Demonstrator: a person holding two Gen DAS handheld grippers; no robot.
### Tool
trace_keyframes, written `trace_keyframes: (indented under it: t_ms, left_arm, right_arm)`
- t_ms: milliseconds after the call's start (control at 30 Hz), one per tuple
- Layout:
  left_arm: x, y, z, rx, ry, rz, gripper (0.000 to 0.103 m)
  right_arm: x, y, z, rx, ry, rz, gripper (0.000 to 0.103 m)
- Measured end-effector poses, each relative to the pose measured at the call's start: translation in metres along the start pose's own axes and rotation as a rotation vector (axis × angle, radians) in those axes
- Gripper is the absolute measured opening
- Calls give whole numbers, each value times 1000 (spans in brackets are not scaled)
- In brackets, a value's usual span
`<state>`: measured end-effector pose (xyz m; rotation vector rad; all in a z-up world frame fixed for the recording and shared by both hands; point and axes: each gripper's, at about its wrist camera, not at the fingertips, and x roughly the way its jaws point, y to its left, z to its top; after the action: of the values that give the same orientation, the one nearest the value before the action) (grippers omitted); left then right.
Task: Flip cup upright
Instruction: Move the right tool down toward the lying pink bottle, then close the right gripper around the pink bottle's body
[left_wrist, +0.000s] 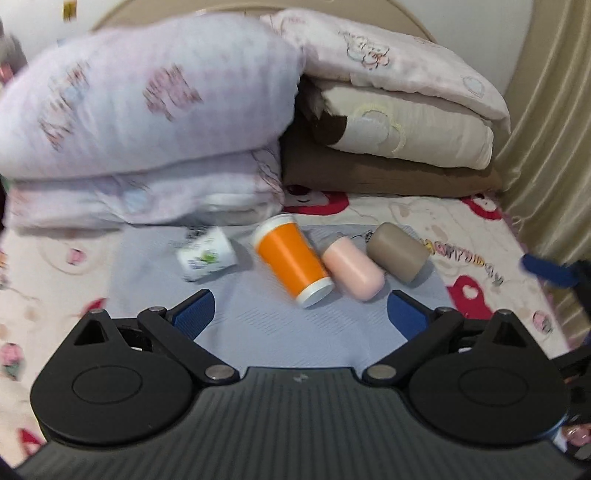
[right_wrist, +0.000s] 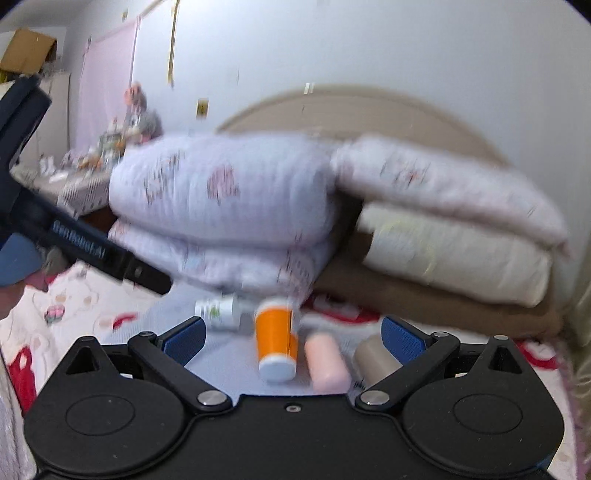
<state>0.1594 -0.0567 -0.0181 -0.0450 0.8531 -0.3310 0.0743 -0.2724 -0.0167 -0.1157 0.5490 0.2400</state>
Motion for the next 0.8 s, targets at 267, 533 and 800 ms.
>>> trace_keyframes:
  t_ms: [267, 533, 800]
  left_arm:
    - [94, 19, -14, -138, 21, -113, 101]
    - [150, 47, -28, -250, 44, -158, 100]
    - [172, 56, -31, -277, 57, -202, 100]
  right_arm:
    - [108, -18, -17, -78, 203, 104, 82]
    - [193, -31, -50, -133, 329, 23, 65]
    - [240, -44, -67, -56, 363, 5, 70]
